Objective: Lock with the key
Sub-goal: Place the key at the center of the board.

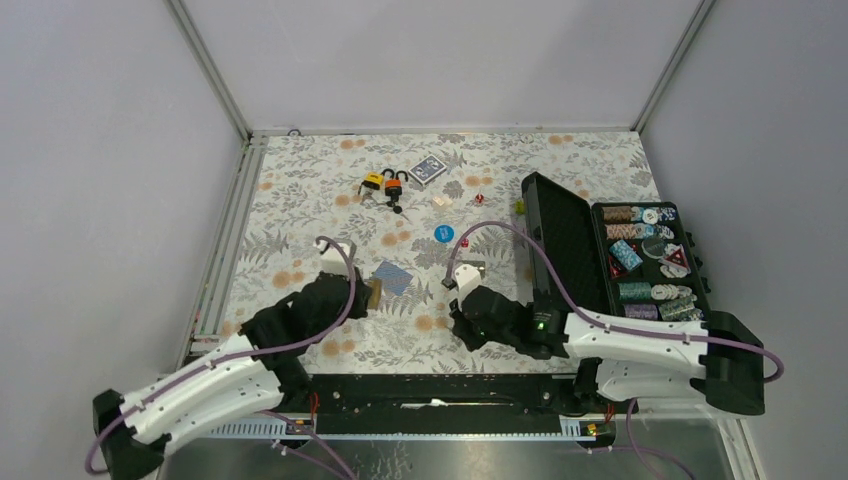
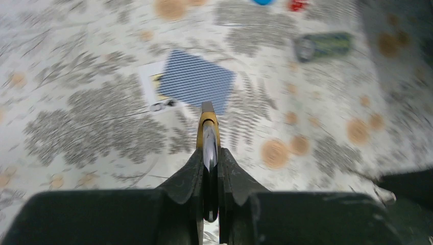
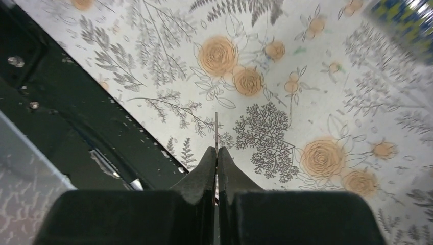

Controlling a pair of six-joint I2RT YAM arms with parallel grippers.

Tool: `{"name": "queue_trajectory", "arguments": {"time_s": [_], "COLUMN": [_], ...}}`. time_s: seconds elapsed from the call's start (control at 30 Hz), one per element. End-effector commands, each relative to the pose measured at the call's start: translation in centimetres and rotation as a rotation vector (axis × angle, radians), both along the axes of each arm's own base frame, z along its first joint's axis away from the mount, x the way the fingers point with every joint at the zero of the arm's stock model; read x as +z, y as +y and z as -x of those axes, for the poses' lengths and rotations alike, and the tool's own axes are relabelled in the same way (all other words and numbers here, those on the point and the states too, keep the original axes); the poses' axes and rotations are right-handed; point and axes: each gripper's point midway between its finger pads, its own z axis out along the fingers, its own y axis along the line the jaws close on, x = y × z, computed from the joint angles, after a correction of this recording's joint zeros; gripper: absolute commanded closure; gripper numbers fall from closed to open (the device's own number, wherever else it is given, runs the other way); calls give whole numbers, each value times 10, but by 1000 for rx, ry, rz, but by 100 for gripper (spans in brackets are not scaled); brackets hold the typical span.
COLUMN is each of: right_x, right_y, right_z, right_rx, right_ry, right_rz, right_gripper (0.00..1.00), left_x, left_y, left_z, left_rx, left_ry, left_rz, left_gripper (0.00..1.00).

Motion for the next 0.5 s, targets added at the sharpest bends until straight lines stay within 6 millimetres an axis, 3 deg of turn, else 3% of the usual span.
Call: {"name": "queue_trajectory", "arguments": {"time_s": [0.0, 0.2, 0.47], "right_x": [-14, -32, -69], "right_y": [21, 41, 36], "right_z": [-3, 5, 0], "right_rx": [-77, -88, -118], "right_ry": [63, 156, 212], "right_rz": [-125, -274, -180], "right_gripper": [100, 100, 100], "left_x": [20, -6, -27], "left_y": [4, 36, 73], "left_z": [-24, -42, -57], "left_rx": [102, 281, 445], "left_ry": [13, 64, 116], "left_rz": [279, 288, 306], "left_gripper": [100, 100, 100]}}
